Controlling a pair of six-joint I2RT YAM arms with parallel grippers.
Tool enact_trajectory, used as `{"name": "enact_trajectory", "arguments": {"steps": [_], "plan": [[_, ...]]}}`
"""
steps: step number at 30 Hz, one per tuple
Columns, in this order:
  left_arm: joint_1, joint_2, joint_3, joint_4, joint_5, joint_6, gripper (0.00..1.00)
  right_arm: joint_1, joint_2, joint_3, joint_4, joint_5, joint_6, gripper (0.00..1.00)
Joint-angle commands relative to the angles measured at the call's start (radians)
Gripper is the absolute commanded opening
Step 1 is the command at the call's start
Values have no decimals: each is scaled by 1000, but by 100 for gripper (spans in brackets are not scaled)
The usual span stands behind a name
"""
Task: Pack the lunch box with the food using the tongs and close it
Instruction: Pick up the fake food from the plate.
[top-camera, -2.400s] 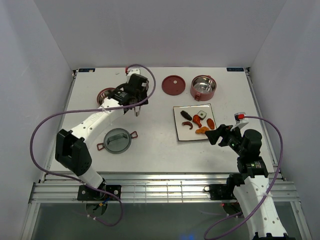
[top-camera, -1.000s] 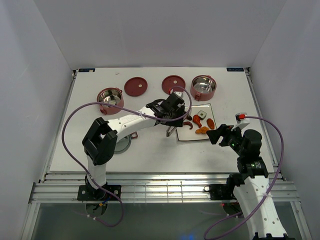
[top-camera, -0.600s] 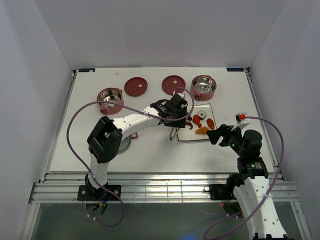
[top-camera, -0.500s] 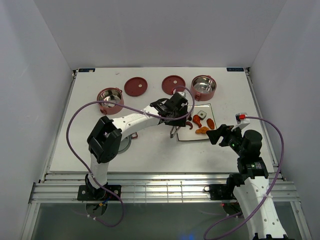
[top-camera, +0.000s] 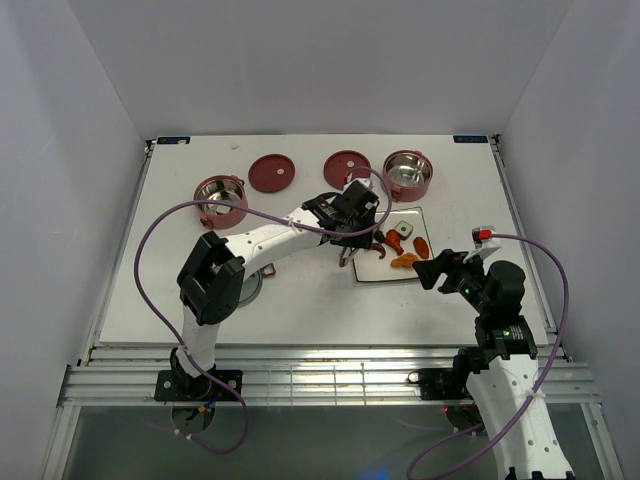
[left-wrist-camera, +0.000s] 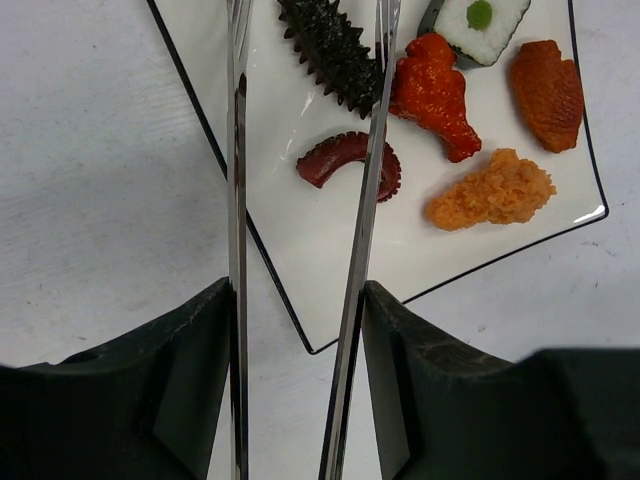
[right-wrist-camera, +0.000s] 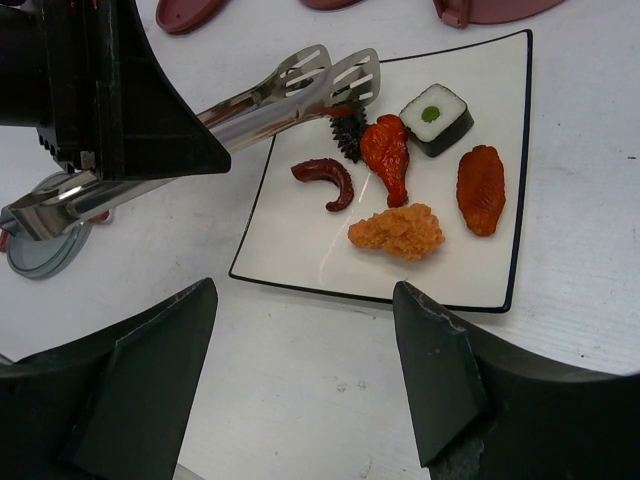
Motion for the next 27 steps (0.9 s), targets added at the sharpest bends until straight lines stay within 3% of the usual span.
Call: {"name": "enact_trajectory", "arguments": {"steps": [1,27], "plan": [[-5,-33,30,-19,-23,-17,61,-1,-8,22,19,-17,-9,77],[-64,23,100,-111,-19,-95,58,-1,-51,24,15,-45,-5,77]]}}
